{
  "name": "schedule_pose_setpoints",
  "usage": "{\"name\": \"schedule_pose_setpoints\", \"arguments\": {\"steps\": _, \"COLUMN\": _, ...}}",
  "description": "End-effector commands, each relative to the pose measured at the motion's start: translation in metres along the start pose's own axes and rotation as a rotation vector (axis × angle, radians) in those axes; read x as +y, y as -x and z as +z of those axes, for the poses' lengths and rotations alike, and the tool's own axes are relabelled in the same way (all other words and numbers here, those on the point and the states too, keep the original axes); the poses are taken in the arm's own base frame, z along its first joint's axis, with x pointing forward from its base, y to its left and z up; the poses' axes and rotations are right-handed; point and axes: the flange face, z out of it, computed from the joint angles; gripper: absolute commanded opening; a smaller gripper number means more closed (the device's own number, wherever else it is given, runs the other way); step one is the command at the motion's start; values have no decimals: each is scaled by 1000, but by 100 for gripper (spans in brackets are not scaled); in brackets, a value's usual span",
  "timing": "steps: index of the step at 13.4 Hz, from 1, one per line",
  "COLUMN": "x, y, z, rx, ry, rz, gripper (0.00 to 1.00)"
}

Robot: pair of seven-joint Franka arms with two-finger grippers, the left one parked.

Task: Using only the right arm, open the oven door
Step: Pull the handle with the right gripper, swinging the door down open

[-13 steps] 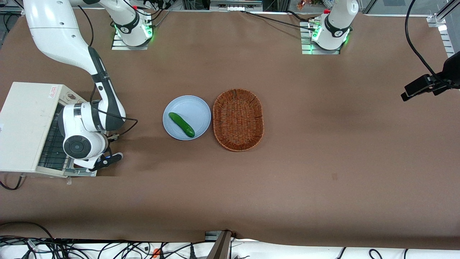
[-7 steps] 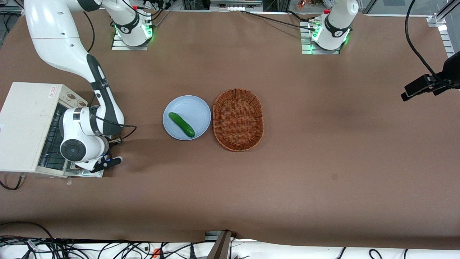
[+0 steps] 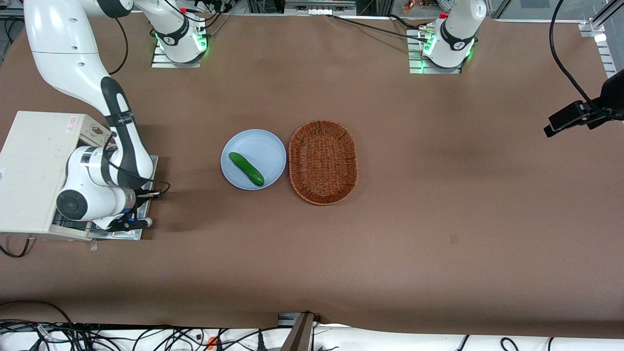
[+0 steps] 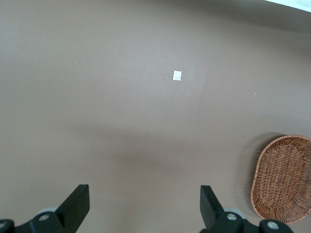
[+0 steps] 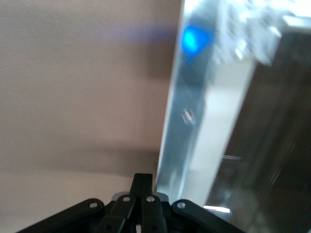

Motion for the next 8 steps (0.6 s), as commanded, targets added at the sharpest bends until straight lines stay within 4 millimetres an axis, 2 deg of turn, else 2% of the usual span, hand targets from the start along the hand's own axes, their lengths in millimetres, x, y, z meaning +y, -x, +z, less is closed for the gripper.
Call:
{"name": "schedule_pose_setpoints", "arguments": {"steps": 1, "x": 3, "y": 6, "z": 0, "rx": -50, "ry": -84, "rz": 124, "gripper": 0}}
{"name": "schedule_pose_setpoints", "arguments": {"steps": 5, "x": -6, "y": 8, "z": -28, "rx": -85, "ry": -93, "rz": 139, "gripper": 0}}
{"name": "schedule_pose_setpoints", "arguments": {"steps": 8, "x": -10, "y": 15, "z": -62, "rx": -84, "ry": -94, "rz": 103, "gripper": 0}}
